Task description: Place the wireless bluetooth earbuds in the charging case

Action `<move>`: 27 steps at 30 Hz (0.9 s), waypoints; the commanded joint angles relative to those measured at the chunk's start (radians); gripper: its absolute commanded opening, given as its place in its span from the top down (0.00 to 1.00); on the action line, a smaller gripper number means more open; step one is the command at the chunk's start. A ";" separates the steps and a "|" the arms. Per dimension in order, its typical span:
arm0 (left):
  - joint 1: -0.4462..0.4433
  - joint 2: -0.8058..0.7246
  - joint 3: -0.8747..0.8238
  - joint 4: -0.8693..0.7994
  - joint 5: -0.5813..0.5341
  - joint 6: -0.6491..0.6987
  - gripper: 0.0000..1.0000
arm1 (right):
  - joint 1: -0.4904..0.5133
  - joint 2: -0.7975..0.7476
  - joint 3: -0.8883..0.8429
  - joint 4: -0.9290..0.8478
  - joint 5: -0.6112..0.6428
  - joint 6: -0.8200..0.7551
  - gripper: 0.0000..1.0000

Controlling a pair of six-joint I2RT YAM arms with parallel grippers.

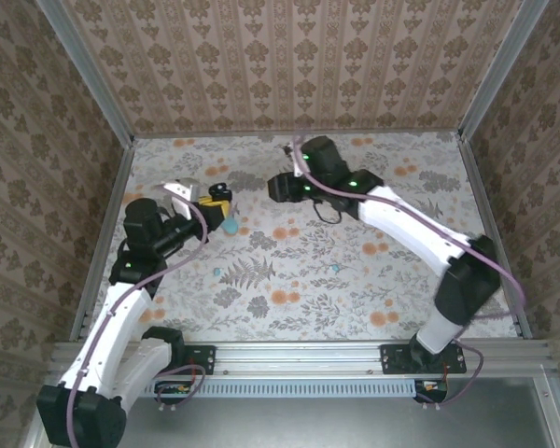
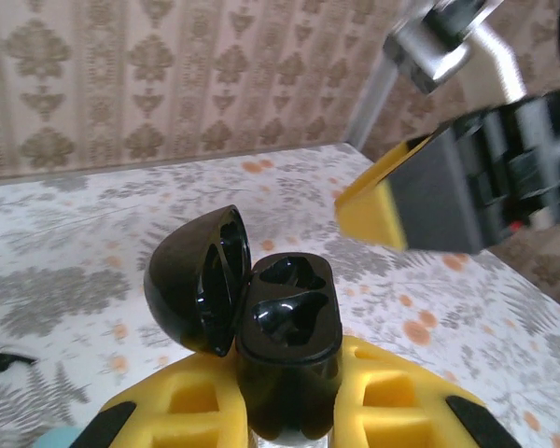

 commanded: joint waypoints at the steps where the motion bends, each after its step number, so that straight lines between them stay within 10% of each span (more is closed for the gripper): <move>1: 0.052 -0.009 -0.005 -0.007 -0.006 -0.031 1.00 | 0.012 0.167 0.152 -0.045 0.070 -0.015 0.46; 12: 0.178 0.071 0.031 -0.007 0.047 -0.026 1.00 | 0.024 0.913 1.051 -0.208 -0.028 0.107 0.53; 27: 0.233 0.065 0.007 -0.017 0.098 -0.022 1.00 | 0.066 1.125 1.107 0.113 0.020 0.232 0.56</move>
